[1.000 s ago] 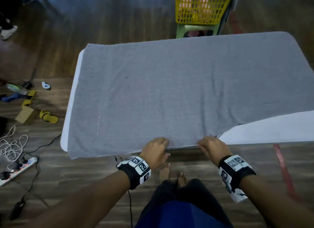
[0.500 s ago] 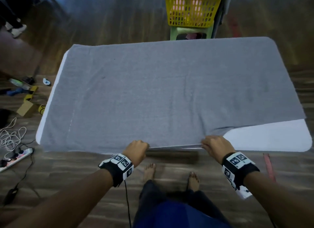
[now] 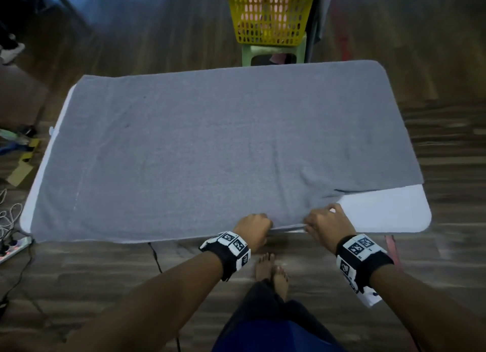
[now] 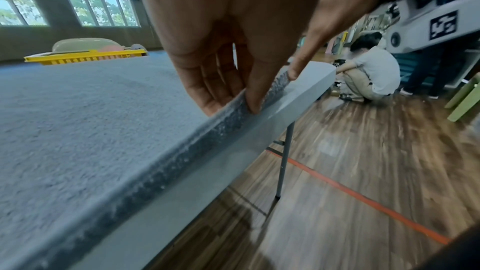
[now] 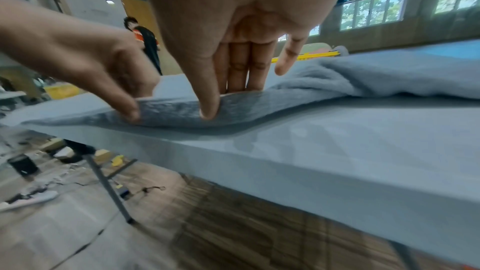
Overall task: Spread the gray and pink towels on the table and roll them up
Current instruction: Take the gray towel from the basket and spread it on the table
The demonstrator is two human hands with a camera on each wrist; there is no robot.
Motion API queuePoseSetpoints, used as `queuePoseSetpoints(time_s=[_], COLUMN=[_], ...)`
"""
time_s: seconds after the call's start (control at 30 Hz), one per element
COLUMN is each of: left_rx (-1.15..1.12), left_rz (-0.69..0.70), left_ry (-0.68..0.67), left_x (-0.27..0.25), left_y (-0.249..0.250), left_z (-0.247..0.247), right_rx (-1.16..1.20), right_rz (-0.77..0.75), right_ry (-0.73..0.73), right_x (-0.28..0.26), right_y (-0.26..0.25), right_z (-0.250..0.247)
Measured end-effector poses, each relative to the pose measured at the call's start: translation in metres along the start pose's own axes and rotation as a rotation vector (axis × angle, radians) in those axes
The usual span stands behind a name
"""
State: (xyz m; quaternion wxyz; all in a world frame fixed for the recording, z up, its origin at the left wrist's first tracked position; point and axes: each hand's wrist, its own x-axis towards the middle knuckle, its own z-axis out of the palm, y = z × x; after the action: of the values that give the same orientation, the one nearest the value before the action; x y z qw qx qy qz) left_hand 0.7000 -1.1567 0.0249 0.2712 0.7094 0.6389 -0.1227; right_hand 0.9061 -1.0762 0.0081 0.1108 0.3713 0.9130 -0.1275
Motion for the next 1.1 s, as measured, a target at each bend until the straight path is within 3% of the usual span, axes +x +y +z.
queuePoseSetpoints(time_s=[0.23,0.33,0.47,0.6,0.73,0.93,1.1], left_rx=[0.038,0.037,-0.088,-0.052,0.013,0.016,0.033], left_rz=[-0.004,0.071,0.169,0.075,-0.012,-0.105,-0.135], left_ry=[-0.008,0.097,0.112,0.014,-0.009,0.05,0.146], left_x=[0.004,0.023,0.066,0.09,0.086,0.079,0.073], left_y=[-0.002,0.029,0.098,0.13,0.13,0.146,0.158], left_z=[0.001,-0.003,-0.011,-0.021,-0.02,-0.009,-0.001], right_rx=[0.004,0.023,0.003,-0.061,-0.079,-0.005,0.207], right_rz=[0.255,0.241,0.178,0.081,0.088,0.13,0.185], right_ry=[-0.041,-0.033,-0.095,-0.152,-0.168,-0.069,0.178], right_x=[-0.03,-0.033,-0.033,-0.033,-0.044,-0.085,-0.119], right_y=[0.067,0.074,0.084,0.109,0.174,0.237,0.239], right_z=[-0.006,-0.006,-0.007,-0.017,-0.033,-0.033,0.001])
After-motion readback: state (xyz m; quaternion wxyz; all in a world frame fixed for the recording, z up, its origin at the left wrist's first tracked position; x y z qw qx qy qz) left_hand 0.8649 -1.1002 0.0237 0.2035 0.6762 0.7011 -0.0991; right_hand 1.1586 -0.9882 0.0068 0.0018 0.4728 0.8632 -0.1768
